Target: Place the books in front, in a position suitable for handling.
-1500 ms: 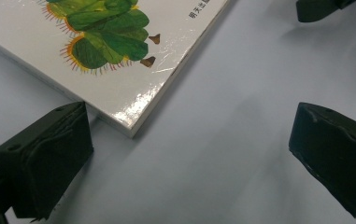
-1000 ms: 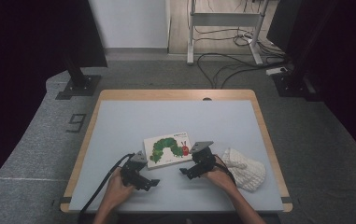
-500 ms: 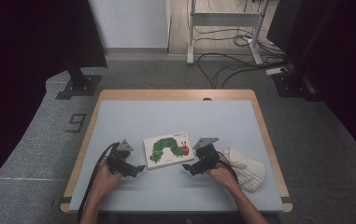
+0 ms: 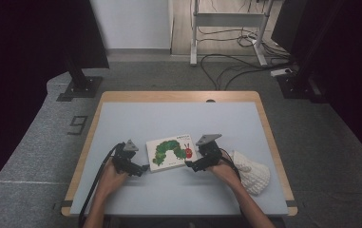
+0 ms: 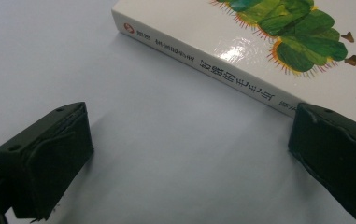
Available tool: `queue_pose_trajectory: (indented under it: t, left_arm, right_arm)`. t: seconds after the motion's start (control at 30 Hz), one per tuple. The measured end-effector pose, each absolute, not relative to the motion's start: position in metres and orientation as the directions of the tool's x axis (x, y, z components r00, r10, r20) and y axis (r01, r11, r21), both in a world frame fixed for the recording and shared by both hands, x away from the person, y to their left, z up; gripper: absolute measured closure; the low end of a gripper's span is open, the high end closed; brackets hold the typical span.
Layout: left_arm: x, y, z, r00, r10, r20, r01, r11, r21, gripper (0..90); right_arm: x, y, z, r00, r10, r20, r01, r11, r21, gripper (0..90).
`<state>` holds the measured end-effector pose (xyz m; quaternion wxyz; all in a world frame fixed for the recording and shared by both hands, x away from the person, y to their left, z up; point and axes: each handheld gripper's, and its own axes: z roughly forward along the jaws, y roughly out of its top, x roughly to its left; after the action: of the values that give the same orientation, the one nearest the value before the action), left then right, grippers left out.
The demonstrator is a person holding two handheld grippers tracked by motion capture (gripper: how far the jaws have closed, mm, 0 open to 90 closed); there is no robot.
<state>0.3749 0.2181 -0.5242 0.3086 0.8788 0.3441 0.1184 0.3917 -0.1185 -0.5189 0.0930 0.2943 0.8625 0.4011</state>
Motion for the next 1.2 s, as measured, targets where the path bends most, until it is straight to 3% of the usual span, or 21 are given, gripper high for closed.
queue_pose_trajectory:
  t: [0.63, 1.2]
  left_arm:
    - [0.363, 0.176, -0.527, 0.829, 0.559, -0.001, 0.427, -0.632, 0.647, 0.0]
    - [0.338, 0.178, -0.526, 0.854, 0.521, -0.006, 0.407, -0.659, 0.633, 0.0]
  right_arm:
    - [0.417, -0.127, -0.526, -0.802, 0.579, 0.147, 0.492, 0.501, 0.712, 4.9]
    - [0.4, -0.121, -0.528, -0.83, 0.538, 0.146, 0.465, 0.524, 0.714, 3.6]
